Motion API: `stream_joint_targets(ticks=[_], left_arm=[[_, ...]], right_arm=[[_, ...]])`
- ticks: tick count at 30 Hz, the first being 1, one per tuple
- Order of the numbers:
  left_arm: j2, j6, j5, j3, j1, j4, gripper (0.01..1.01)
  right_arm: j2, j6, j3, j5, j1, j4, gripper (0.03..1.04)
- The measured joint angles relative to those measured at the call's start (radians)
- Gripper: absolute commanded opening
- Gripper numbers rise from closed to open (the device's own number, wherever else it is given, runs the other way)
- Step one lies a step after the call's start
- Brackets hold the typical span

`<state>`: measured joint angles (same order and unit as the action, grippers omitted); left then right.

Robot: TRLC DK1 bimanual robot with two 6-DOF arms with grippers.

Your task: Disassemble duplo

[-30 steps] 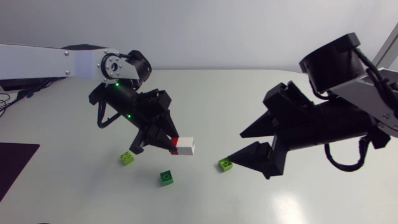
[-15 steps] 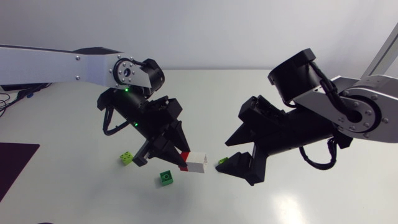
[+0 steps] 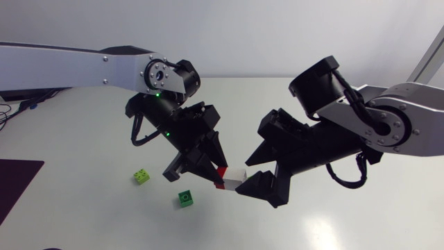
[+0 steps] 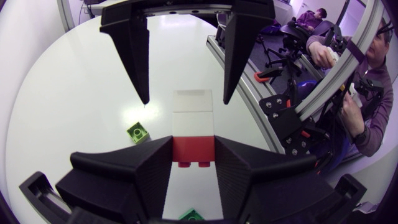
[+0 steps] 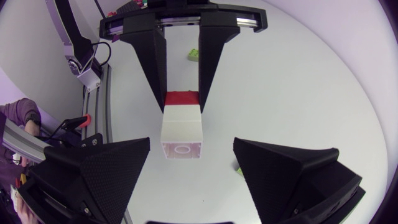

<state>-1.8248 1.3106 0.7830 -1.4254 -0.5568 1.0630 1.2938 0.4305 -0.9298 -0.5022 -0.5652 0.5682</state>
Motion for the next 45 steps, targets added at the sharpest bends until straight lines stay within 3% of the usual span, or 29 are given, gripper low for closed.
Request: stream_joint_targets(ticks=[4,13,21,28,41,45], left_arm=[[-0.008,-0.012,0.004,-0.019,-0.018,0.003,0.223],[-0.029,-0.014,0.004,-0.028,-0.019,0.006,0.223],[-0.031,-0.021,0.003,-0.032,-0.018,0.019,0.223],[-0.031,-0.022,-0.005,-0.048,-0.019,0.040,0.223],[-0.031,-0.021,0.010,-0.048,-0.018,0.039,0.223],[-0.031,-0.020,-0.008,-0.048,0.028,0.030,0.225]], right_arm=[[0.001,0.000,0.000,0.000,-0.004,0.000,0.83],[0.001,0.002,0.000,-0.023,-0.005,0.000,0.36],[0.001,0.008,0.003,-0.043,-0.003,0.002,0.27],[-0.002,0.015,0.003,-0.048,-0.003,0.007,0.25],[-0.008,0.118,-0.027,-0.191,0.047,0.197,0.25],[-0.023,0.128,-0.021,-0.145,0.084,0.169,0.25]])
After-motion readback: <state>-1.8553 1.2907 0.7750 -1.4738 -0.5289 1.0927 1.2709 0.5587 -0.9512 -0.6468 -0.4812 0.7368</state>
